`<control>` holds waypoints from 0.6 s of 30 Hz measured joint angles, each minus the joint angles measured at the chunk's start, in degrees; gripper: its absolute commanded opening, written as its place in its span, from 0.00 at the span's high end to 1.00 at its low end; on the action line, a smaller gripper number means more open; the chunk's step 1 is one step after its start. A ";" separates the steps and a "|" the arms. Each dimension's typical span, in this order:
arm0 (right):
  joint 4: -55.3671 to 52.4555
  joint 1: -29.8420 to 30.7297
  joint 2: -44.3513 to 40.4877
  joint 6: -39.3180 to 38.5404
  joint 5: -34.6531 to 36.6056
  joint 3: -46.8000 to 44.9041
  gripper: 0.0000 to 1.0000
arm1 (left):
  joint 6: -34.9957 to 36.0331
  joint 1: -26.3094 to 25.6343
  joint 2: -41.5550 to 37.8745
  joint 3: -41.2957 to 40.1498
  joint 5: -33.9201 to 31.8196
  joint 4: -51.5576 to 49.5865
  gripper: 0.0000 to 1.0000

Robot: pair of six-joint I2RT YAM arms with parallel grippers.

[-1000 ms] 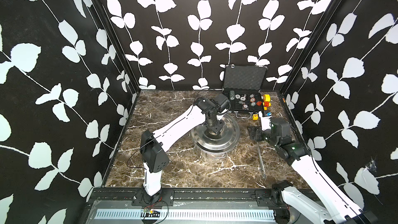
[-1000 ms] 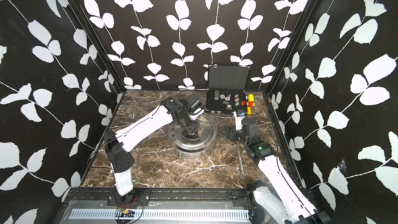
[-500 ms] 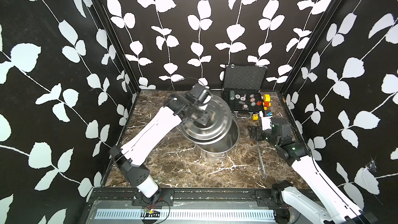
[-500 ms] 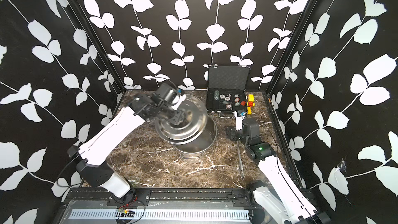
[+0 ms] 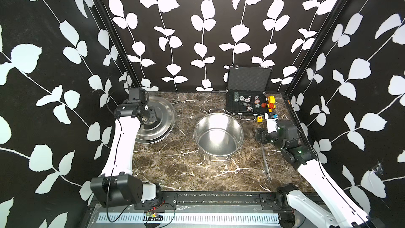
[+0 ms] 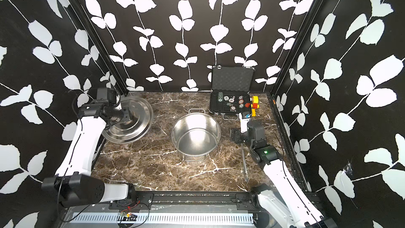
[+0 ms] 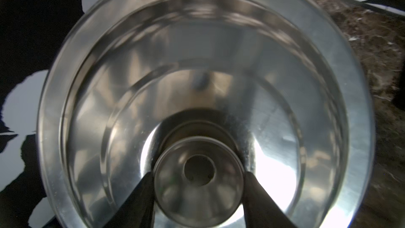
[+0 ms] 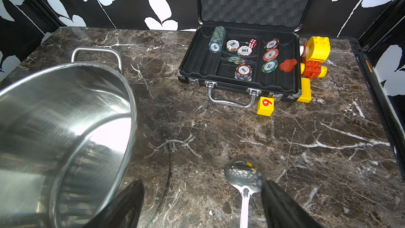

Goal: Stir the soup with a spoon
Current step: Place the lid at the center of the board.

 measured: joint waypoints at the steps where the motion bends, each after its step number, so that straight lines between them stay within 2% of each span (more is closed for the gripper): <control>1: -0.02 -0.02 0.04 0.04 -0.15 0.00 0.14 | -0.72 0.57 1.11 -1.46 0.13 1.55 0.72; 8: -0.55 -0.22 0.07 0.72 -1.29 0.11 0.14 | -6.64 2.78 9.57 -9.86 -0.48 12.76 0.73; 18: -1.38 -0.24 0.07 2.16 -1.73 0.11 0.14 | -10.54 5.88 20.83 -11.67 -1.18 23.91 0.72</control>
